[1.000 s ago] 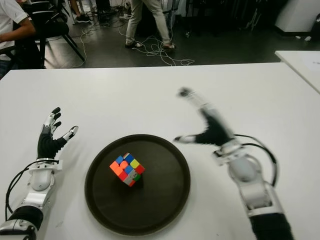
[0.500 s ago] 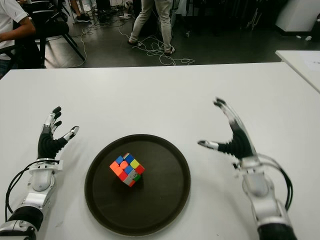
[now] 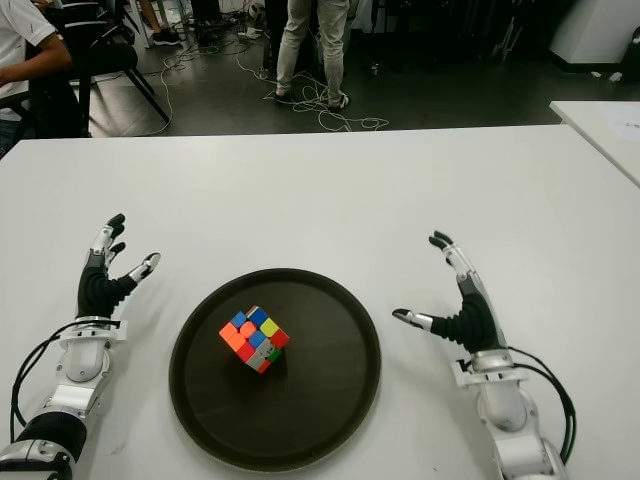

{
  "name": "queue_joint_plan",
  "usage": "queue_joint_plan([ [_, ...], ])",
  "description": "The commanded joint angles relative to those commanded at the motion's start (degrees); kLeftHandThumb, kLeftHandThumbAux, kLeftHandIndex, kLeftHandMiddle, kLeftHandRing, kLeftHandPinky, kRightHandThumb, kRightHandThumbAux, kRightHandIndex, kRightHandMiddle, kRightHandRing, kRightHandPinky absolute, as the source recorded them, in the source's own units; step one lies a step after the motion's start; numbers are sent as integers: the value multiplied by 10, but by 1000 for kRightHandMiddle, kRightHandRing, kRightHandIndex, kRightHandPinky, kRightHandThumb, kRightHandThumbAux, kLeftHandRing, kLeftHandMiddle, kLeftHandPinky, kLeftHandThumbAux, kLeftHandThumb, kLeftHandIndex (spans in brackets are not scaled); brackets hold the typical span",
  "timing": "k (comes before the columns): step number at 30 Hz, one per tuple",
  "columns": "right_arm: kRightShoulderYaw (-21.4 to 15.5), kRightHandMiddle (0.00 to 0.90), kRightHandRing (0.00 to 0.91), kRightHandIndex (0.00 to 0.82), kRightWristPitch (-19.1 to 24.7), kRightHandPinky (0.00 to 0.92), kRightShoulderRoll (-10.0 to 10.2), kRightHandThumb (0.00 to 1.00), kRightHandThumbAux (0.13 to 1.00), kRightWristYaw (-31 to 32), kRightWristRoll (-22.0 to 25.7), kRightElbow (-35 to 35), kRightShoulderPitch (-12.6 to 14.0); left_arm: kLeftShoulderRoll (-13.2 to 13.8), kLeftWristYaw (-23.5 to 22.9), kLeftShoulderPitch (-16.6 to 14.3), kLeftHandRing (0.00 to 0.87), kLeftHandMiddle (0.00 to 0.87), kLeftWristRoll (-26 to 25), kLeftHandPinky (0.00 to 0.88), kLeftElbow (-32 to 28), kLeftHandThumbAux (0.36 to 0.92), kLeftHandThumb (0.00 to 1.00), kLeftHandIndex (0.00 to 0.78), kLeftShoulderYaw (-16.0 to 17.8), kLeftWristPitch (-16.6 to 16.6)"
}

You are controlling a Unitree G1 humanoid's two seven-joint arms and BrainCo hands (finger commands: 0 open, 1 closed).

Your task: Pick up the Rubik's Cube and put it in the plate

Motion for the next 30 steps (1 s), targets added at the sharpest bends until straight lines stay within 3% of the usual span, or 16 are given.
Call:
queue_joint_plan([
  [6,-3,0,0,0,-22,0,9,0,871,-21,-2,56,7,-4,-3,6,51,90,-1,0,3,734,114,56,-1,4],
  [10,-1,0,0,0,-15,0,30,0,869,-63,-24,43,26,-12,10,27,59,95,13,6,8,736,102,63,-11,-9],
  [20,4,0,0,0,-13,0,61,0,849,-135,-47,57,24,-15,11,39,68,89,15,40,15,750,54,58,-17,-15],
  [30,5,0,0,0,-21,0,60,0,855,-171,-49,98,10,-14,-5,41,22,39,-3,22,5,797,4,18,-11,-17],
])
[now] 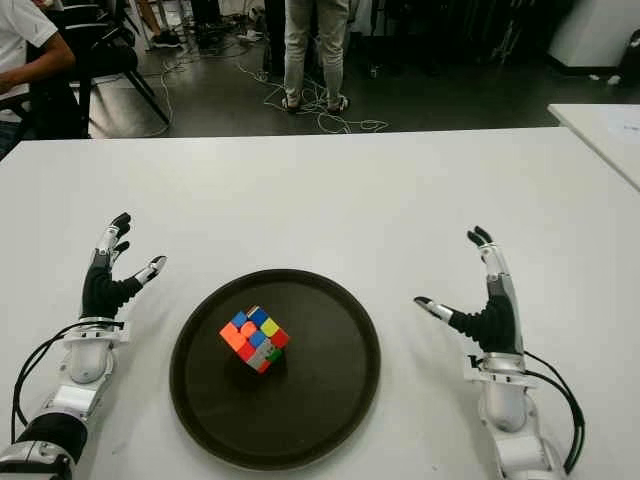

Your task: Pick up the Rubik's Cube and put it in the plate

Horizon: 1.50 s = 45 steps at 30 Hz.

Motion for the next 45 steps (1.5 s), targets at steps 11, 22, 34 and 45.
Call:
queue_joint_plan([
  [11,5,0,0,0,-11,0,-2,0,883,-13,-1,16,-6,-8,-7,13,28,34,-7,36,-34,854,0,15,-1,-1],
  [22,1,211,222,161,-14,268,12,77,819,-10,17,5,2,-7,0,20,62,78,-5,55,-46,858,0,52,2,-1],
  [34,-1,686,699,426,62,704,24,672,727,0,44,-33,17,-46,62,20,658,633,-41,684,-51,722,631,416,46,70],
  [45,3,774,788,436,133,785,39,692,726,-13,38,-87,36,-62,76,51,827,806,-35,819,-149,707,699,442,37,164],
])
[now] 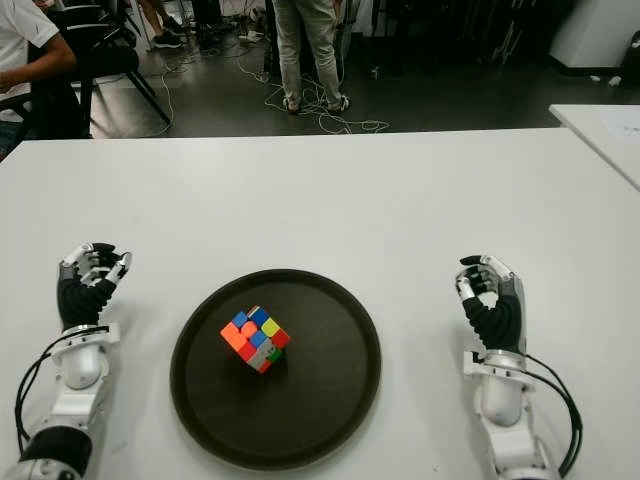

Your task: Pick up the Rubik's Cube and put it in the plate

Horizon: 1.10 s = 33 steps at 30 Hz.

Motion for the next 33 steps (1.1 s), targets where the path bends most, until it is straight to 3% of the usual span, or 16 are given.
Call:
queue_joint_plan([
  [10,16,784,804,438,39,800,-2,692,726,-16,-6,-29,7,5,-17,19,830,813,13,814,-57,709,700,442,-15,64],
  [16,24,782,804,437,52,798,-7,692,726,-14,2,-38,10,7,-19,26,832,816,21,817,-77,708,702,443,-21,86],
  [33,35,773,789,435,73,784,-14,689,728,-7,9,-62,19,10,-15,34,829,816,38,815,-87,708,704,443,-27,83],
])
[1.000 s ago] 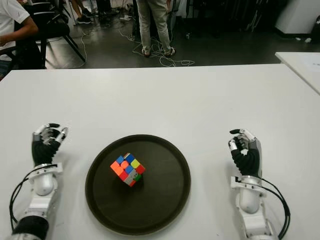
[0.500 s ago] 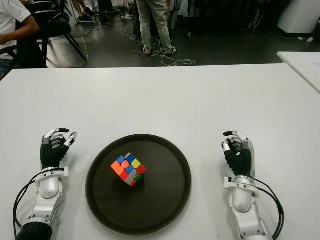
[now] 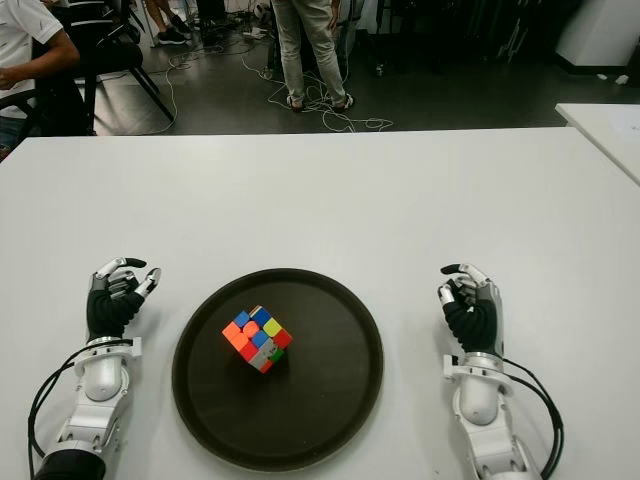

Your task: Pick up the Rubik's Cube and put it in the plate

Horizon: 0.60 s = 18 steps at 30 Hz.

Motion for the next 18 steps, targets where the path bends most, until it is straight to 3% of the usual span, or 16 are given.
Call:
queue_joint_plan([
  [18,11,779,796,436,8,788,-3,688,729,6,16,-15,5,4,0,-3,835,822,6,822,14,708,705,443,-1,-22],
])
